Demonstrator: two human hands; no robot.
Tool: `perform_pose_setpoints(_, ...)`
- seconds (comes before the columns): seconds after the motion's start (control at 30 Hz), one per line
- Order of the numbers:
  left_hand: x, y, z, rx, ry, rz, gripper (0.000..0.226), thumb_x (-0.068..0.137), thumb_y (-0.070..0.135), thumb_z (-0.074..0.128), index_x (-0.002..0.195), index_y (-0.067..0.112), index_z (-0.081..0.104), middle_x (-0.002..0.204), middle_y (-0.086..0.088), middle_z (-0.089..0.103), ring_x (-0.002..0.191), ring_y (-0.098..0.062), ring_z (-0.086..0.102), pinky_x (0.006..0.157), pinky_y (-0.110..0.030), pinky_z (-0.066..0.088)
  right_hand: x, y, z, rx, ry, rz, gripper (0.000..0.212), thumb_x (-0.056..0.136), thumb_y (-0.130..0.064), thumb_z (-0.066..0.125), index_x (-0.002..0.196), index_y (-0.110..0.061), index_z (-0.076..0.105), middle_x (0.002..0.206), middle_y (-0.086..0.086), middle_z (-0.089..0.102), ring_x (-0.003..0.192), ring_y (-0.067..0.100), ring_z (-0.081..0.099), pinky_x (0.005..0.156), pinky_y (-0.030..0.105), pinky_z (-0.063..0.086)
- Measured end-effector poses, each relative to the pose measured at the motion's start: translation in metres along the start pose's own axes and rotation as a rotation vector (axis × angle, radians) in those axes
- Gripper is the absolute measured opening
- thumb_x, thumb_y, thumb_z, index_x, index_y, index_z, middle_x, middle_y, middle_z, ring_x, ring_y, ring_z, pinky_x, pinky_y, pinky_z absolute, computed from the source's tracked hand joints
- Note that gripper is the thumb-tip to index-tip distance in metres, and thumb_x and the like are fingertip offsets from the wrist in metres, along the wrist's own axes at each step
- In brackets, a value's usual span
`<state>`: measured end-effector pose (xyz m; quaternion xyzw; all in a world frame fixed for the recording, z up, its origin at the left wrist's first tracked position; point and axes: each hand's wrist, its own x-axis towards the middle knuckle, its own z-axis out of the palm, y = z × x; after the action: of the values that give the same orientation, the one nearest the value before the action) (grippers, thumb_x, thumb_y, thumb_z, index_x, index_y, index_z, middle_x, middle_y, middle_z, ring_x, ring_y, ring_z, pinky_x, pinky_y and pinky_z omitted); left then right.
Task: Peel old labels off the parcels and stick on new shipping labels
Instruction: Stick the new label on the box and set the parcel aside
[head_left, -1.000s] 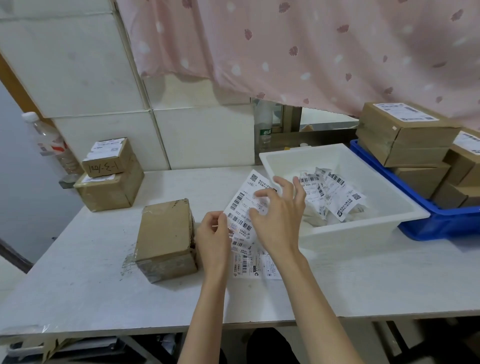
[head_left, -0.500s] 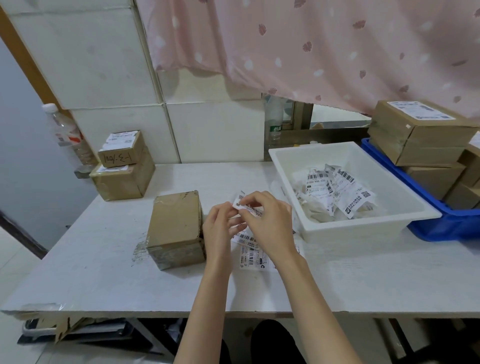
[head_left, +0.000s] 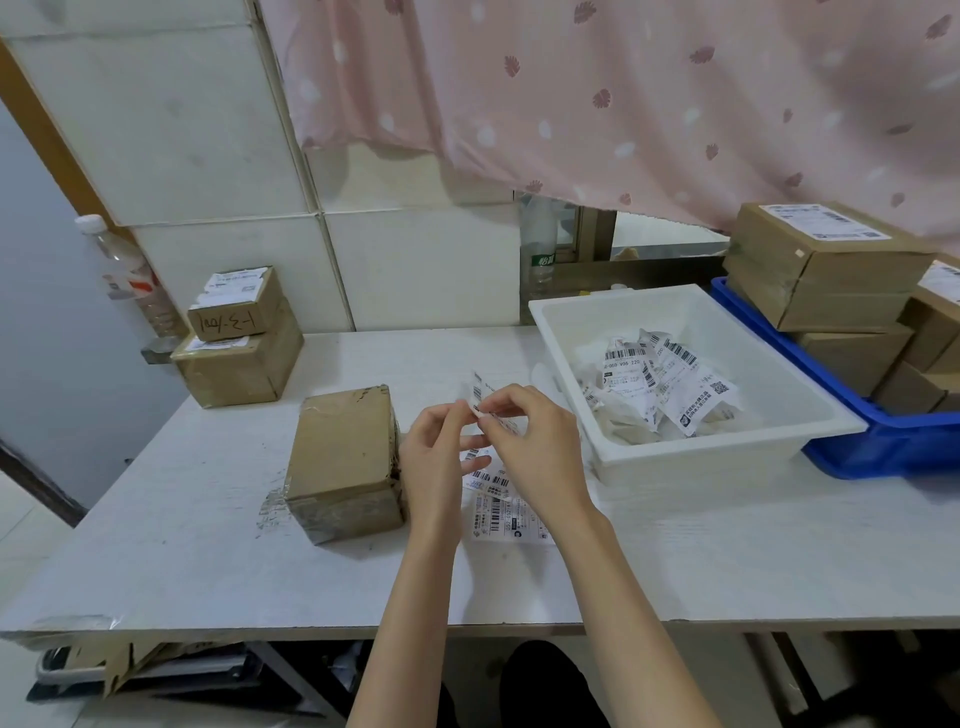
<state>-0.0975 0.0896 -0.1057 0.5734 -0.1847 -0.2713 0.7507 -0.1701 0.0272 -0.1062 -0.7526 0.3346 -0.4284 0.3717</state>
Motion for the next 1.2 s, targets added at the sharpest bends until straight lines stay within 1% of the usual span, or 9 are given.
perform_pose_setpoints(0.27,0.001,-0.003,0.001,0.042,-0.008,-0.005,0.010,0.095,0.008,0.059,0.087,0.009,0.065,0.085,-0.007,0.069,0.068,-0.016,0.066,0.054,-0.024,0.053,-0.003,0.001,-0.002,-0.019,-0.014,0.045,0.006,0.084,-0.016,0.067,0.083,-0.022,0.067,0.087,-0.015,0.068,0.087,-0.001,0.063,0.095,0.040,0.047)
perform_pose_setpoints(0.47,0.002,-0.005,-0.001,0.087,-0.044,0.027,0.012,0.096,0.010,0.059,0.088,0.006,0.068,0.081,-0.008,0.068,0.074,-0.015,0.068,0.058,-0.023,0.054,-0.003,-0.003,-0.004,0.073,-0.033,0.174,0.006,0.089,-0.021,0.065,0.084,-0.018,0.068,0.081,-0.012,0.069,0.080,-0.004,0.062,0.069,0.006,0.043)
perform_pose_setpoints(0.57,0.001,-0.005,-0.004,0.093,-0.048,0.029,0.012,0.094,0.011,0.061,0.086,0.009,0.070,0.078,-0.004,0.065,0.074,-0.009,0.062,0.059,-0.020,0.052,-0.004,-0.004,-0.002,0.116,-0.015,0.186,0.008,0.087,-0.023,0.068,0.083,-0.016,0.068,0.078,-0.011,0.069,0.076,-0.004,0.062,0.069,0.008,0.044)
perform_pose_setpoints(0.67,0.001,-0.003,-0.004,0.115,-0.021,0.032,0.011,0.092,0.012,0.065,0.084,0.012,0.072,0.070,0.004,0.064,0.057,-0.001,0.053,0.052,-0.016,0.046,-0.004,-0.004,-0.002,0.137,-0.002,0.170,0.009,0.088,-0.022,0.067,0.082,-0.016,0.067,0.077,-0.010,0.069,0.075,-0.002,0.062,0.071,0.011,0.046)
perform_pose_setpoints(0.77,0.001,-0.002,-0.003,0.142,0.000,0.047,0.009,0.090,0.011,0.067,0.084,0.013,0.074,0.066,0.012,0.065,0.050,0.000,0.047,0.048,-0.015,0.040,-0.004,-0.003,-0.002,0.130,0.013,0.176,0.010,0.089,-0.021,0.065,0.080,-0.017,0.068,0.077,-0.010,0.070,0.077,0.000,0.064,0.075,0.019,0.050)
perform_pose_setpoints(0.87,0.000,-0.001,-0.002,0.192,-0.009,0.074,0.011,0.090,0.012,0.066,0.082,0.014,0.072,0.068,0.009,0.066,0.049,0.000,0.044,0.048,-0.015,0.038,-0.005,-0.003,-0.002,0.137,0.025,0.187,0.011,0.089,-0.017,0.063,0.079,-0.017,0.067,0.076,-0.010,0.070,0.077,0.001,0.064,0.075,0.020,0.049)
perform_pose_setpoints(1.03,-0.004,-0.001,-0.003,0.157,-0.042,-0.012,0.014,0.096,0.008,0.055,0.084,0.012,0.061,0.078,0.001,0.062,0.048,-0.004,0.052,0.043,-0.016,0.035,-0.003,-0.003,-0.003,0.150,0.140,0.211,0.017,0.091,-0.015,0.061,0.076,-0.022,0.063,0.095,-0.003,0.062,0.081,0.000,0.058,0.072,0.016,0.041)
perform_pose_setpoints(1.13,-0.003,0.002,-0.003,-0.017,-0.046,-0.115,0.012,0.099,0.007,0.046,0.089,0.008,0.052,0.086,-0.004,0.053,0.051,-0.008,0.062,0.042,-0.016,0.038,0.001,-0.004,-0.009,0.198,0.195,0.275,0.012,0.095,-0.017,0.057,0.084,-0.014,0.063,0.089,-0.006,0.061,0.062,-0.006,0.052,0.060,0.009,0.039)
perform_pose_setpoints(1.2,-0.003,0.002,-0.003,-0.111,-0.049,-0.128,0.014,0.100,0.004,0.041,0.088,0.007,0.048,0.080,-0.004,0.052,0.065,-0.014,0.072,0.051,-0.017,0.048,0.003,-0.003,-0.011,0.240,0.222,0.312,0.013,0.096,-0.017,0.056,0.085,-0.014,0.062,0.081,-0.011,0.061,0.066,-0.002,0.052,0.060,0.008,0.038)
